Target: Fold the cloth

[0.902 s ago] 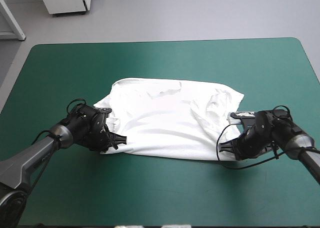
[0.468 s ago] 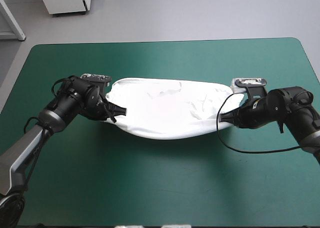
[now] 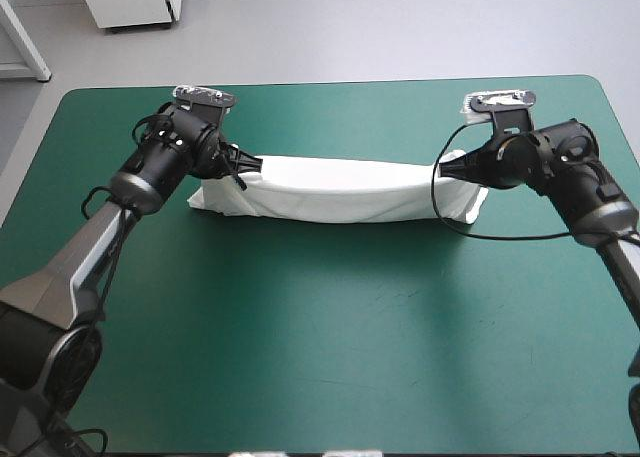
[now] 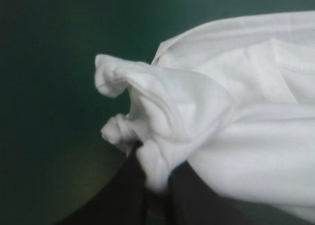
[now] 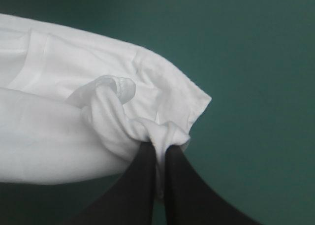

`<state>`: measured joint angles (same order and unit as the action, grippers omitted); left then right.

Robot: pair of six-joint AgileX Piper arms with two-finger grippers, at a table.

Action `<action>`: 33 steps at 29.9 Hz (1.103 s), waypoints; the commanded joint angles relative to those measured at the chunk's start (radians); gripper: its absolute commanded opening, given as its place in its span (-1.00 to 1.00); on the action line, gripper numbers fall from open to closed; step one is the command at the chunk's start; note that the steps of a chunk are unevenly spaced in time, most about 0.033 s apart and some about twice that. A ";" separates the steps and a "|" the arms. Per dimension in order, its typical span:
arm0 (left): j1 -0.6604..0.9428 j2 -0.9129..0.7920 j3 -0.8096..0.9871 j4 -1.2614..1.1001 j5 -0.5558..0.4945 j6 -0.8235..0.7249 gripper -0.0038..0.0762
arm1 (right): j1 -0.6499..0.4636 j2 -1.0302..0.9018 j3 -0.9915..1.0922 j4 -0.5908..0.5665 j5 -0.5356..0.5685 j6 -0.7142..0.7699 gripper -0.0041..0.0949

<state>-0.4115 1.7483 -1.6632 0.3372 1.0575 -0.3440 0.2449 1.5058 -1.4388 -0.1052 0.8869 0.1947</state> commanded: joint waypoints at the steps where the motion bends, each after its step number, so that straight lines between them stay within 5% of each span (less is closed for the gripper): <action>1: 0.013 0.043 -0.146 0.033 -0.038 -0.003 -0.93 | -0.024 0.042 -0.101 -0.029 -0.061 0.011 -0.95; 12: 0.102 0.298 -0.413 -0.072 0.015 0.064 -0.93 | -0.069 0.295 -0.294 0.026 -0.060 -0.031 -0.95; 27: 0.102 0.436 -0.438 -0.143 -0.037 0.107 -0.92 | -0.069 0.470 -0.359 0.089 -0.050 -0.051 -0.94; 30: 0.102 0.436 -0.455 -0.143 -0.039 0.167 -0.78 | -0.069 0.468 -0.380 0.119 -0.018 -0.081 -0.76; 33: 0.102 0.436 -0.500 -0.158 0.004 0.195 -0.44 | -0.073 0.468 -0.434 0.201 0.067 -0.158 -0.44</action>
<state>-0.3089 2.2559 -2.0974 0.1864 1.0591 -0.1792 0.1832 2.0361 -1.8012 0.0342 0.9254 0.1017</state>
